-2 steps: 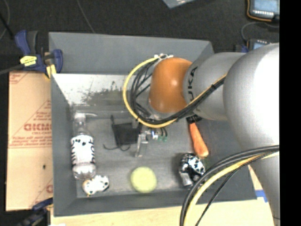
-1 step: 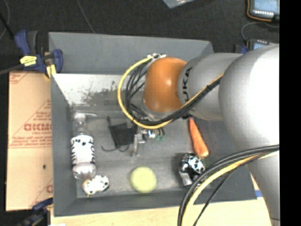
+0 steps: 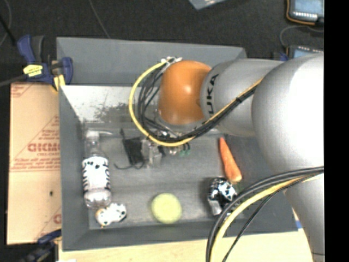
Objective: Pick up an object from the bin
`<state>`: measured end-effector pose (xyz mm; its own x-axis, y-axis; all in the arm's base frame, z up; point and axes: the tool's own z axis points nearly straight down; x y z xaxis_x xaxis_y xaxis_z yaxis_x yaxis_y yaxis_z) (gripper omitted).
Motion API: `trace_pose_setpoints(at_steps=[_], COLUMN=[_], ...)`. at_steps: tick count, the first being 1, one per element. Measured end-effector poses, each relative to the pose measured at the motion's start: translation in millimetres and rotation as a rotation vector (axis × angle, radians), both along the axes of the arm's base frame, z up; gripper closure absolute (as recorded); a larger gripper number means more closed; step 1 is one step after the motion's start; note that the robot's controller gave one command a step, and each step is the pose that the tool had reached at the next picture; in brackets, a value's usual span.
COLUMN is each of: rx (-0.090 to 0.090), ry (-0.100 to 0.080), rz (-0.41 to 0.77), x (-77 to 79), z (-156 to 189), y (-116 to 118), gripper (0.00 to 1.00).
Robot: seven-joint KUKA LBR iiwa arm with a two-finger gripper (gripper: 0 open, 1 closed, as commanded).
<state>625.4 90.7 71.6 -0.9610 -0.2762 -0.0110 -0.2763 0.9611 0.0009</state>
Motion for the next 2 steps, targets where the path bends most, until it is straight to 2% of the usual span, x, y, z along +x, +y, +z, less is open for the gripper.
trace_pose_setpoints(at_steps=[1, 2], rx=[0.0, -0.002], ry=[0.0, 0.008], rz=[-0.001, 0.002], x=[0.0, -1.4], z=[0.0, 41.3], y=[0.0, -0.9], gripper=[1.0, 1.0])
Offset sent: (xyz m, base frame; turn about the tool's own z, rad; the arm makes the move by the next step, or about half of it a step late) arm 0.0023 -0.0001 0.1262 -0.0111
